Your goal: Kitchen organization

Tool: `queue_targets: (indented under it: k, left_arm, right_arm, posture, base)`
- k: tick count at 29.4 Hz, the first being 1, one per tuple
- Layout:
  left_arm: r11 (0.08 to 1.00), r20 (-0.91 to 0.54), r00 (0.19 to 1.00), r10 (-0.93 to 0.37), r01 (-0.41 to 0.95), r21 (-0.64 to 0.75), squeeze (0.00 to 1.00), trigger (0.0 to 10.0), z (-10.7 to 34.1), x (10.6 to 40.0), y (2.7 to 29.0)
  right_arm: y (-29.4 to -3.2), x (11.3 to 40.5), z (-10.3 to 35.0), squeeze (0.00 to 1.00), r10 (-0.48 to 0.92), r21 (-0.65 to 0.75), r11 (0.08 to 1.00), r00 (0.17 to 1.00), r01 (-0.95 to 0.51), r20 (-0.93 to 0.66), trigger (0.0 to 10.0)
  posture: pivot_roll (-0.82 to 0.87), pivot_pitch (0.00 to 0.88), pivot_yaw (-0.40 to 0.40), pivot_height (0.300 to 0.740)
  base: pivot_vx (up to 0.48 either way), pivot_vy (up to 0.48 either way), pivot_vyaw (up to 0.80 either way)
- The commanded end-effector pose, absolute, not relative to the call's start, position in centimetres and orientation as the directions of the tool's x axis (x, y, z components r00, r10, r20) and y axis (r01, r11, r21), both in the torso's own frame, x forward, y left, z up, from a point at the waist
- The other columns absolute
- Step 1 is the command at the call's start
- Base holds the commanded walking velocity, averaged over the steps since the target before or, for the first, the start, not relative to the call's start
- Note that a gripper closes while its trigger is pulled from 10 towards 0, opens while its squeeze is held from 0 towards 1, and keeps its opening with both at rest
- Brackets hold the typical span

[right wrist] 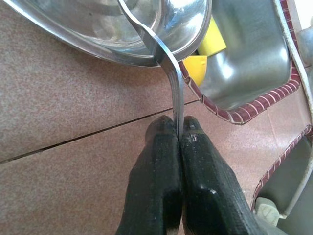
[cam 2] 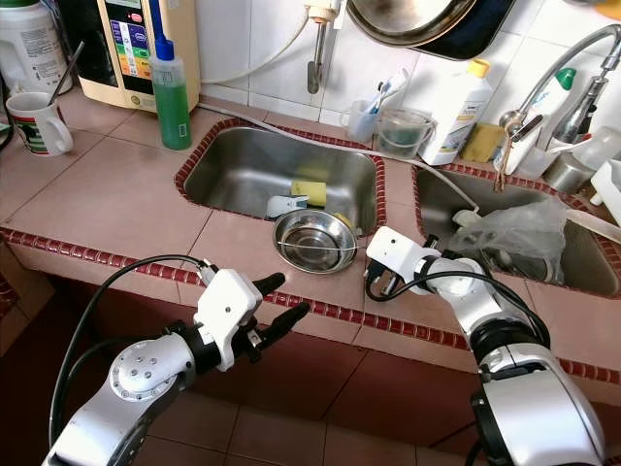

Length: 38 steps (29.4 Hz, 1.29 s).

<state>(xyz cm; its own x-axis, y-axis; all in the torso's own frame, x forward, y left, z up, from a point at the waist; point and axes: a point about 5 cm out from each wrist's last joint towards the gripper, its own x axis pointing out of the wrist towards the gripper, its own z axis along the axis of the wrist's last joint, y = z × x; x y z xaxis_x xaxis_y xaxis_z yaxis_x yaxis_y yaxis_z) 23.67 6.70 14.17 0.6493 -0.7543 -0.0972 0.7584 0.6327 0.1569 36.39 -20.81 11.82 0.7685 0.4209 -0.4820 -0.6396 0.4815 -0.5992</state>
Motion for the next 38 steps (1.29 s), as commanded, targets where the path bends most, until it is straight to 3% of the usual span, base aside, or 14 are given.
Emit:
queue_targets:
  k: [1, 4, 5, 6, 7, 21, 22, 23, 24, 25, 26, 27, 29, 38]
  left_arm:
    - [0.629, -0.076, 0.646, -0.759, 0.759, 0.169, 0.0, 10.0, 14.7, 23.5, 6.3]
    - [0.629, -0.076, 0.646, -0.759, 0.759, 0.169, 0.0, 10.0, 14.7, 23.5, 6.3]
    - [0.629, -0.076, 0.646, -0.759, 0.759, 0.169, 0.0, 10.0, 14.7, 23.5, 6.3]
    - [0.629, -0.075, 0.646, -0.759, 0.759, 0.169, 0.0, 10.0, 14.7, 23.5, 6.2]
    - [0.629, -0.075, 0.646, -0.76, 0.759, 0.169, 0.0, 10.0, 14.7, 23.5, 6.2]
    - [0.623, -0.069, 0.64, -0.765, 0.763, 0.17, 0.0, 10.0, 14.8, 23.7, 6.1]
    - [0.623, -0.068, 0.64, -0.765, 0.763, 0.172, 0.0, 10.0, 14.8, 23.7, 6.1]
    - [0.626, -0.066, 0.643, -0.763, 0.761, 0.172, 0.0, 10.0, 14.8, 23.8, 6.1]
    - [0.627, -0.065, 0.644, -0.762, 0.759, 0.173, 0.0, 10.0, 14.8, 23.8, 6.1]
    - [0.633, -0.061, 0.649, -0.758, 0.755, 0.172, 0.0, 10.0, 14.8, 24.0, 6.1]
    - [0.637, -0.057, 0.653, -0.755, 0.752, 0.172, 0.0, 10.0, 14.8, 24.1, 6.2]
    - [0.653, -0.049, 0.668, -0.743, 0.738, 0.17, 0.0, 10.0, 14.9, 24.4, 6.3]
    - [0.705, -0.026, 0.717, -0.696, 0.69, 0.163, 0.0, 10.0, 15.0, 25.5, 7.1]
    - [0.83, 0.019, 0.84, -0.542, 0.532, 0.168, 0.0, 10.0, 15.5, 29.0, 9.9]
  right_arm:
    - [-21.4, 36.6, 12.8, 0.0, 0.425, -0.613, 0.487, 0.782, -0.622, -0.456, 1.9]
    - [-21.4, 36.7, 13.0, 0.0, 0.43, -0.612, 0.497, 0.788, -0.614, -0.441, 2.0]
    - [-21.4, 36.8, 13.3, 0.0, 0.432, -0.614, 0.505, 0.793, -0.607, -0.429, 0.7]
    - [-21.4, 36.9, 13.5, 0.0, 0.434, -0.616, 0.516, 0.802, -0.595, -0.411, 0.7]
    - [-21.5, 36.9, 13.8, 0.0, 0.438, -0.615, 0.527, 0.808, -0.587, -0.395, 0.0]
    - [-21.8, 37.0, 15.8, 0.0, 0.477, -0.608, 0.599, 0.842, -0.521, -0.252, 0.0]
    - [-21.8, 37.0, 16.0, 0.0, 0.474, -0.597, 0.623, 0.851, -0.505, -0.225, 0.5]
    - [-21.8, 37.0, 16.2, 0.0, 0.472, -0.587, 0.643, 0.858, -0.492, -0.201, 2.0]
    - [-21.8, 37.0, 16.3, 0.0, 0.472, -0.58, 0.655, 0.861, -0.485, -0.187, 2.0]
    - [-21.8, 37.0, 16.3, 0.0, 0.465, -0.566, 0.676, 0.869, -0.472, -0.169, 4.6]
    - [-21.9, 37.0, 16.3, 0.0, 0.46, -0.558, 0.689, 0.874, -0.463, -0.158, 4.6]
    - [-21.9, 36.9, 16.3, 0.0, 0.448, -0.54, 0.717, 0.885, -0.441, -0.129, 10.0]
    - [-21.8, 36.7, 16.2, 0.0, 0.4, -0.463, 0.807, 0.916, -0.366, -0.026, 10.0]
    - [-20.9, 35.5, 17.1, 0.0, 0.238, -0.204, 0.96, 0.944, -0.192, 0.231, 10.0]
  posture:
    - [0.16, 0.039, -0.141, 0.74]
    - [0.16, 0.039, -0.141, 0.74]
    - [0.15, 0.038, -0.141, 0.74]
    - [0.15, 0.038, -0.14, 0.74]
    - [0.15, 0.039, -0.139, 0.74]
    - [0.14, 0.022, -0.129, 0.74]
    - [0.14, 0.022, -0.129, 0.74]
    - [0.14, 0.016, -0.13, 0.74]
    - [0.14, 0.016, -0.13, 0.74]
    - [0.14, 0.013, -0.131, 0.74]
    - [0.14, 0.013, -0.131, 0.74]
    - [0.14, 0.007, -0.13, 0.74]
    - [0.14, 0.0, -0.127, 0.74]
    - [0.11, 0.0, -0.096, 0.74]
  base:
    - [0.0, 0.0, 0.0]
    - [0.0, 0.0, 0.0]
    - [0.0, 0.0, 0.0]
    - [0.0, 0.0, 0.0]
    - [0.0, 0.0, 0.0]
    - [0.0, 0.0, 0.0]
    - [0.0, 0.0, 0.0]
    - [0.0, 0.0, 0.0]
    - [0.0, 0.0, 0.0]
    - [0.0, 0.0, 0.0]
    - [0.0, 0.0, 0.0]
    - [0.0, 0.0, 0.0]
    - [0.0, 0.0, 0.0]
    - [0.0, 0.0, 0.0]
